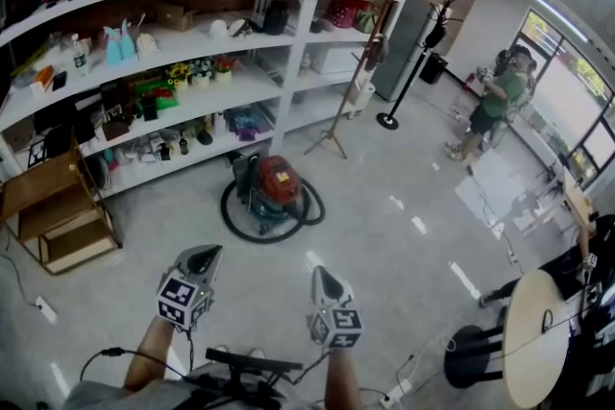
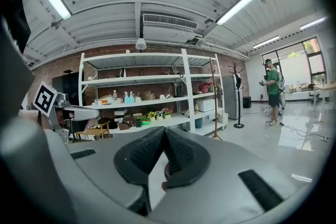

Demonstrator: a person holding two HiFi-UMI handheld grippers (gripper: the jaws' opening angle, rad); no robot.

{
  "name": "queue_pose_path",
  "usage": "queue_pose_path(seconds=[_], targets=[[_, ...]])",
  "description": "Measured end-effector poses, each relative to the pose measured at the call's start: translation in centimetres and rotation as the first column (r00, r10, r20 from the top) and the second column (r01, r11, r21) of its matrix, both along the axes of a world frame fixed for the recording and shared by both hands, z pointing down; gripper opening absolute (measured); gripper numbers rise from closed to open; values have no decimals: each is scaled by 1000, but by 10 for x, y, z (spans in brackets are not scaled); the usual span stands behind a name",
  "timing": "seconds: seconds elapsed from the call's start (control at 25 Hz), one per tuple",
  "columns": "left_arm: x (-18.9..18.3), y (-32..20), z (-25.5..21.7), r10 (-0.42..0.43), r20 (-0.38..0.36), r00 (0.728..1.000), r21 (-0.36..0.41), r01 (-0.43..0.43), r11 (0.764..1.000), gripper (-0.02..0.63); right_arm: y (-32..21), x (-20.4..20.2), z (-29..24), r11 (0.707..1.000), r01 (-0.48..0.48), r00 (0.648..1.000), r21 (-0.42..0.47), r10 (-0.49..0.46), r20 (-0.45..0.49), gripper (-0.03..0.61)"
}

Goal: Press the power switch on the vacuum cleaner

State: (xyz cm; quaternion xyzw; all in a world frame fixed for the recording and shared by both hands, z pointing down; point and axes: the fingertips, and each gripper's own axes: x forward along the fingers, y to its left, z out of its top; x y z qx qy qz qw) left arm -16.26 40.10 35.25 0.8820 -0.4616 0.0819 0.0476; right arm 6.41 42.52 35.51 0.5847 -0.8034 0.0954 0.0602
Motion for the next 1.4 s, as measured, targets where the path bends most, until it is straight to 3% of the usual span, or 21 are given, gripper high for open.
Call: queue_pose_path(seconds=[0.72,1.4], targets=[[53,4,-2,6,27,1000,21,-7,1000,6,4,52,9,1000,17,1000,4,-17,1,12],[73,-36,-1,15,30,999,19,-16,1000,6,-31,54,17,999,38,999,-4,-38,37,12]])
